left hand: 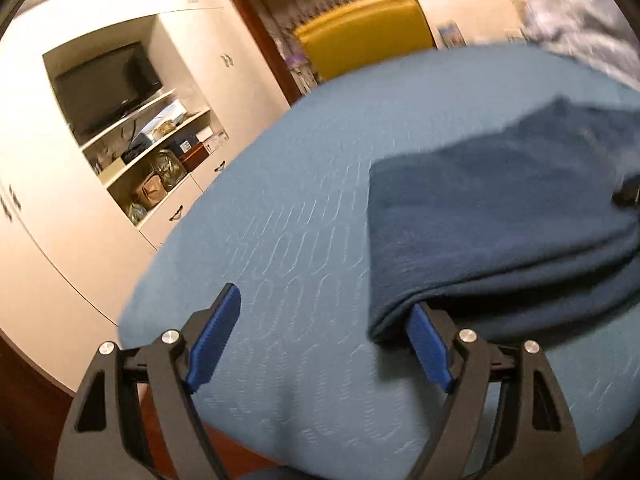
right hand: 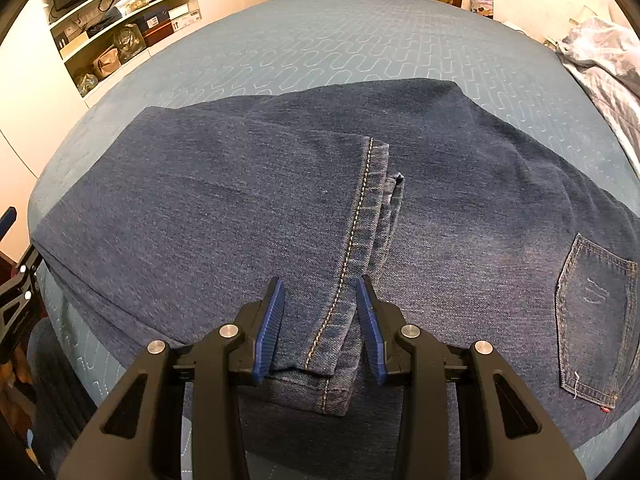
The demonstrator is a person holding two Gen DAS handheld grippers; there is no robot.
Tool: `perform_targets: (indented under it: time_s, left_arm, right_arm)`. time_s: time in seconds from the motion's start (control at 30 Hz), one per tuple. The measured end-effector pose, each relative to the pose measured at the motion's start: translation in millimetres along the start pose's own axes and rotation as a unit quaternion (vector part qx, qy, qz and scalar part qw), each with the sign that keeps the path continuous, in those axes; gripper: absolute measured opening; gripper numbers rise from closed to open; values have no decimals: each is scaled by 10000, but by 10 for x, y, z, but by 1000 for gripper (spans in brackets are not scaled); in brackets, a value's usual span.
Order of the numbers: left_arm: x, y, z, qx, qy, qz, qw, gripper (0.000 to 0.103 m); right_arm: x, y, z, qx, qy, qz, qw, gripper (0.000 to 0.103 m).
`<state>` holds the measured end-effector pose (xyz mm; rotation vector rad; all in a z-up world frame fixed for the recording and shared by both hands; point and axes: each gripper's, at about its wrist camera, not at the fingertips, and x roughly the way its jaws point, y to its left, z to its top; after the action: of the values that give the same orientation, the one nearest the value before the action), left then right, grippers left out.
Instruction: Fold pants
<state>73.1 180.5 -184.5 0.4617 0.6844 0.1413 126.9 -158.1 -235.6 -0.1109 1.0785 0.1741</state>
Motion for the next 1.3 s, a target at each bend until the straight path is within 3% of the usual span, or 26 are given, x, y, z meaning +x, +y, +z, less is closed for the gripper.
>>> perform_targets:
  time_s: [0.07,0.1,0.13,0.3,0.37,0.4,0.5,0.73,0.77,0.8,0.83,0.9,0.97,1.0,1.03,1.1,1.17,1.2,1.27,1.3]
  left_arm:
    - [115,-165,-117,917,215,239,9953,85]
    - [134,-294,-198,1416,117,455,9888,85]
    - [118,-353,-216,1571,-12,593,9858,85]
    - [112,-267,-43,1308,11,424,9905,83]
    - [199,-298,-139,1569,192,334,9869,84]
    - [220,-289,-180,1643,91,293,9859,85]
    - [245,-246,-165,1591,135,200,9870,87]
    - [-282,276,-236,1185,-60,-769,9900,85]
    - [-360,365,-163,971,-145,-927,9908,77]
    - [-395,418,-50,763,-221,-1174,9899,58]
    - [-386,462,92,535,-284,-1473,9872,50]
    - [-212,449,433,-214,-276,-2283,9730,28]
    - [106,266,734,-610,-65,-2932,9541,26]
    - [315,102,880,-656,146,-3010,9512,26]
    - [485,-58,987,-571,319,-2930,9539,24]
    - [863,-402,1156,-401,777,-3114,9462,23]
    - [1225,-566,1249,-245,1094,-2831,9525,23]
    - [1299,-539,1306,-361,1067,-2867,9514,23]
    - [1306,-442,1421,-599,1001,-2448,9625,30]
    - [1279,-392,1432,-748,1007,-2374,9633,30]
  right_arm:
    - [3,-36,0,14,8,30,10000,36]
    - [7,-53,-3,27,4,46,10000,36]
    - [5,-55,-6,25,0,42,10000,36]
    - [-2,-61,-17,22,-15,15,10000,36]
    - [-1,-59,-16,37,-9,25,10000,36]
    - [3,-66,-10,47,-8,33,10000,36]
    - [8,-70,-22,63,-40,34,10000,36]
    - [-3,-85,-51,56,-67,18,10000,36]
    - [-5,-79,-57,55,-85,-4,9999,36]
    - [-8,-60,-69,45,-101,-37,9999,36]
    - [-13,-39,-80,12,-132,-103,9999,37]
    - [-18,-4,-89,17,-162,-151,9998,37]
    - [-26,-12,-99,60,-185,-144,9997,37]
    - [-27,-18,-102,85,-188,-140,9997,38]
    - [-25,-16,-106,92,-188,-152,9997,38]
    - [-24,-7,-112,79,-192,-196,9996,38]
    - [-22,-2,-116,86,-203,-199,9996,38]
    - [-17,10,-111,90,-211,-196,9995,38]
    - [-19,43,-119,86,-209,-218,9995,38]
    - [-17,54,-121,96,-209,-219,9995,38]
